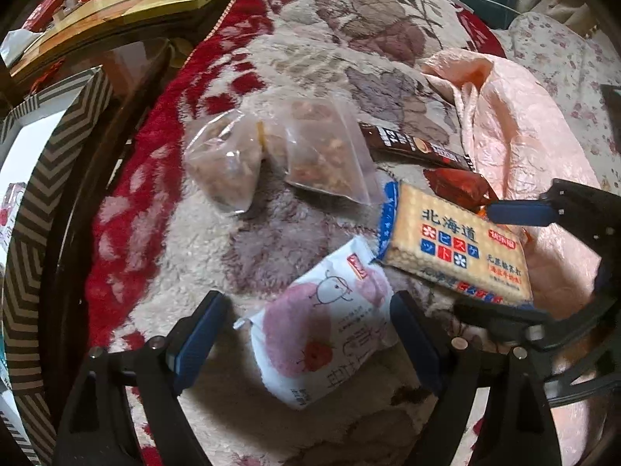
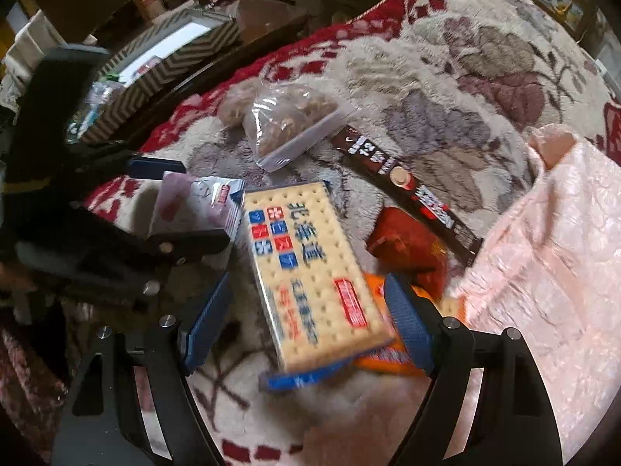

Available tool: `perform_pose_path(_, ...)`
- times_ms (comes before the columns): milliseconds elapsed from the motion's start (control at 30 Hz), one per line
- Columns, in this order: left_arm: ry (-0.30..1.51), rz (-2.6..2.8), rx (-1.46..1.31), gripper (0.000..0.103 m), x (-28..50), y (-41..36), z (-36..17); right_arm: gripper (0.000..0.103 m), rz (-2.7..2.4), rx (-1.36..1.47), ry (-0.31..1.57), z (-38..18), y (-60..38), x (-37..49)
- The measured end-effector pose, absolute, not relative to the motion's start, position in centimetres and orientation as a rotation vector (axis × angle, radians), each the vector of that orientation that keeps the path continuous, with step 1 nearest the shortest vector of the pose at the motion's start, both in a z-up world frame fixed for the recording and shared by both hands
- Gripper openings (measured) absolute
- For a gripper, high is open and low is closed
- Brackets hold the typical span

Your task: Organize snacks

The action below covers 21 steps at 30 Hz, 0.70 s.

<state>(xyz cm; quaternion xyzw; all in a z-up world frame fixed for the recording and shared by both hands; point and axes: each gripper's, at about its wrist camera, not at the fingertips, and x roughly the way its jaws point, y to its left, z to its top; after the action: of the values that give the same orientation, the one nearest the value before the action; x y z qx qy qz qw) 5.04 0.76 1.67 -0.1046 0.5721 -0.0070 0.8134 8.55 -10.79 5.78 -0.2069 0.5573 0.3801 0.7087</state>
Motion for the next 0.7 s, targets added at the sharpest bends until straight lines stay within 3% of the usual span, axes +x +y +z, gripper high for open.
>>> perform_pose_path(100, 1.223, 0.015, -0.206, 0.089, 5.0, 1.1, 1.4, 0.078, 0.841, -0.511, 1.229, 4.7, -9.5, 9.0)
perform_pose_path(200, 1.210, -0.005, -0.224, 0.088, 4.7, 1.5, 1.3, 0.063, 0.826, -0.456, 1.218, 4.3, -9.9, 9.2)
perform_pose_path(300, 1.187, -0.030, -0.158, 0.076, 4.0, 1.2, 1.3, 0.055, 0.796, -0.412, 1.193, 4.6, -11.0, 8.6)
perform_pose_path(400, 1.160, -0.059, -0.131, 0.056, 2.9, 1.6, 1.5, 0.054, 0.741, -0.383, 1.182, 5.0, -11.8, 7.8)
perform_pose_path(500, 1.160, -0.082, -0.170, 0.048, 2.1, 2.7, 1.9, 0.054, 0.707, -0.327, 1.176, 5.4, -12.6, 7.0)
perform_pose_path(533, 1.158, -0.085, -0.175, 0.040, 1.8, 2.9, 1.9, 0.054, 0.696, -0.311, 1.169, 5.5, -12.8, 6.5)
perform_pose_path(700, 1.135, -0.087, -0.183, 0.031, 0.4, 3.8, 2.8, 0.054, 0.670, -0.218, 1.137, 6.0, -12.8, 4.4)
